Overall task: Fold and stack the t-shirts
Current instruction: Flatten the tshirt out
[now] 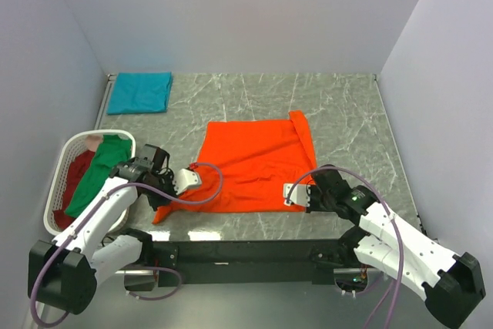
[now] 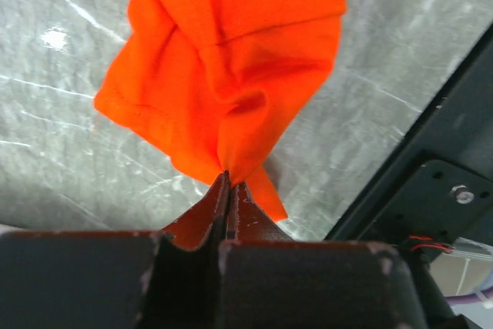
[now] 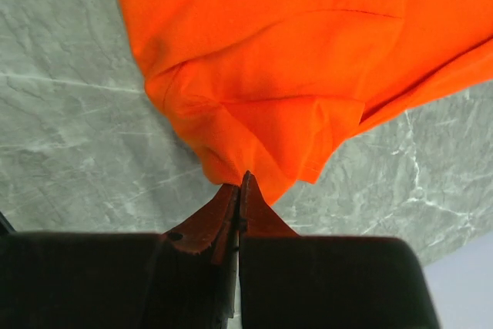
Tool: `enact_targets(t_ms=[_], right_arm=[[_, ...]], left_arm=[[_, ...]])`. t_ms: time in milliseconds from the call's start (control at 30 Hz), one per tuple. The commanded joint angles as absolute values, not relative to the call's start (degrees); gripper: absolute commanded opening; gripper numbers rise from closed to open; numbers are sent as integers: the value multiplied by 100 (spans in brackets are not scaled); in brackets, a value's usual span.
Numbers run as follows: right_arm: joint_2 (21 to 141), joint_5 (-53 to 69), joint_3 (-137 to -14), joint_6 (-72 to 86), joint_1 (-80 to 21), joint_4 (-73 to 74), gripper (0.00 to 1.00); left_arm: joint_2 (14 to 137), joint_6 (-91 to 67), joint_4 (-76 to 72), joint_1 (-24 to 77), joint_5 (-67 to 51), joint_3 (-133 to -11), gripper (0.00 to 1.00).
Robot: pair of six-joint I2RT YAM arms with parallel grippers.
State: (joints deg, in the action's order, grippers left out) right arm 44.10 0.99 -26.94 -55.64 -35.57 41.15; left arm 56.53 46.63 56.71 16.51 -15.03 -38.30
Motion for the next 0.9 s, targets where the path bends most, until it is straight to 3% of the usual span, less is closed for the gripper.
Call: enact_targets(t_ms=[0, 167, 333, 467, 567, 800, 867], right_arm=[[4377, -132, -2803, -5529, -3604, 4052, 0], [4351, -535, -3303, -5361, -3437, 3841, 0], [4438, -239, -4322, -5940, -2252, 3674, 0], [4807, 288, -5376, -5985, -1978, 3700, 0], [5158, 554, -5782, -5906, -2240, 3596, 0], [6255, 596, -5722, -5950, -4407, 2532, 0], [6477, 668, -5739, -5845, -4884, 2417, 4]], left_arm=[[5687, 4693, 5405, 1696, -1318, -3876, 0], [5897, 4238, 5387, 1688, -1660, -4647, 0], [6608, 3753, 5694, 1670, -2442, -5983, 0], [6505, 4253, 5967, 1679, -2365, -5662, 0], [6057, 4876, 6300, 1591, -2320, -5143, 0], [4984, 6081, 6819, 1591, -2671, -4720, 0], [4957, 6082, 6908, 1600, -2698, -4851, 7]])
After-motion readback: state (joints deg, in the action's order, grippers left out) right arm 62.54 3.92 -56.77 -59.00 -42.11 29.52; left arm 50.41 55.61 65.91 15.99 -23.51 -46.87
